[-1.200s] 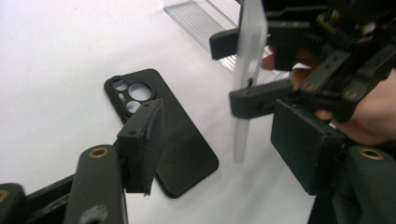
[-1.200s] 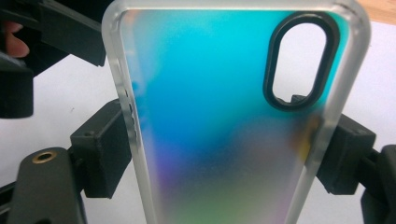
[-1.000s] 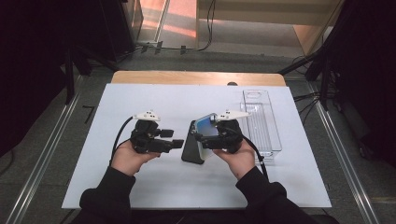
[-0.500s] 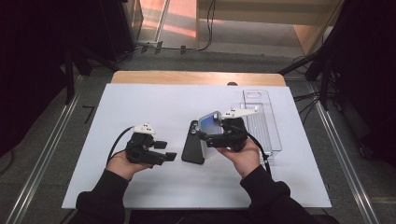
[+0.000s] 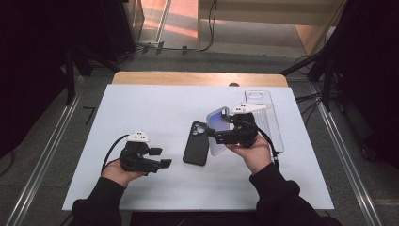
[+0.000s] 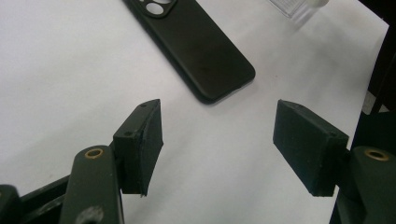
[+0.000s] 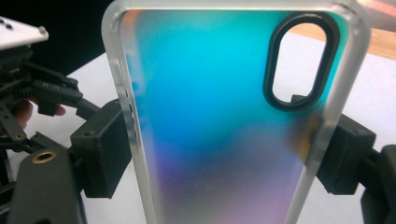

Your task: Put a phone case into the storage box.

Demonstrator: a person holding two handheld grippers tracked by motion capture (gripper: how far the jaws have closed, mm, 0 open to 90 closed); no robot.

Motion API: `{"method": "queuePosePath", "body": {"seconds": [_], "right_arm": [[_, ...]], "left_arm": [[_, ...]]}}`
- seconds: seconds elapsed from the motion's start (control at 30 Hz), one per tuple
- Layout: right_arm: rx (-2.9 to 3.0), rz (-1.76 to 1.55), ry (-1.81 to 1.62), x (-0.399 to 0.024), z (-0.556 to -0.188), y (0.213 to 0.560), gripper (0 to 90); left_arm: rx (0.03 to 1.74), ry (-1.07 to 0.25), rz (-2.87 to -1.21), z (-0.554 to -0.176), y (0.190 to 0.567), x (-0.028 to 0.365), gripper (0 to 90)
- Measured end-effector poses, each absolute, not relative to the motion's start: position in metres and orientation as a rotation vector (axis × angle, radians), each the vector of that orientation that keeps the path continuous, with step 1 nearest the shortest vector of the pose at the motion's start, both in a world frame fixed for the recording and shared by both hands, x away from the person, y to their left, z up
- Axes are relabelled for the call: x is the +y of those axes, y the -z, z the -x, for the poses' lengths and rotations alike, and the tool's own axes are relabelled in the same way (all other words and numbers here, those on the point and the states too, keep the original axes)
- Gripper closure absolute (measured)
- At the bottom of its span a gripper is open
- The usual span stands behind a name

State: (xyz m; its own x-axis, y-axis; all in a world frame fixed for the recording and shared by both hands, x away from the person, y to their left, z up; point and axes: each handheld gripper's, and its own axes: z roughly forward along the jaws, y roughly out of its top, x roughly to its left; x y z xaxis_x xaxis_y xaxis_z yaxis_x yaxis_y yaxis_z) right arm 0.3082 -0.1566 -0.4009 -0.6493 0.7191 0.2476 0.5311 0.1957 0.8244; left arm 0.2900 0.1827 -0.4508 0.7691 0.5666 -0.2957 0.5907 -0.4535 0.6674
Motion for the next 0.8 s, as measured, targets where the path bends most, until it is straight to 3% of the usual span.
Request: {"method": "queuePosePath", "body": {"seconds": [0.2, 0.8], "right_arm": [[2.239, -1.221, -1.465, -0.169, -0.31, 0.39, 16.0], [2.138, -1.277, -1.477, -0.207, -0.324, 0.365, 16.0]], "left_arm": [[0.89, 0.003, -2.141, -0.287, 0.449, 0.187, 32.9], [0.996, 0.062, -2.095, -0.285, 0.452, 0.194, 32.9]]}}
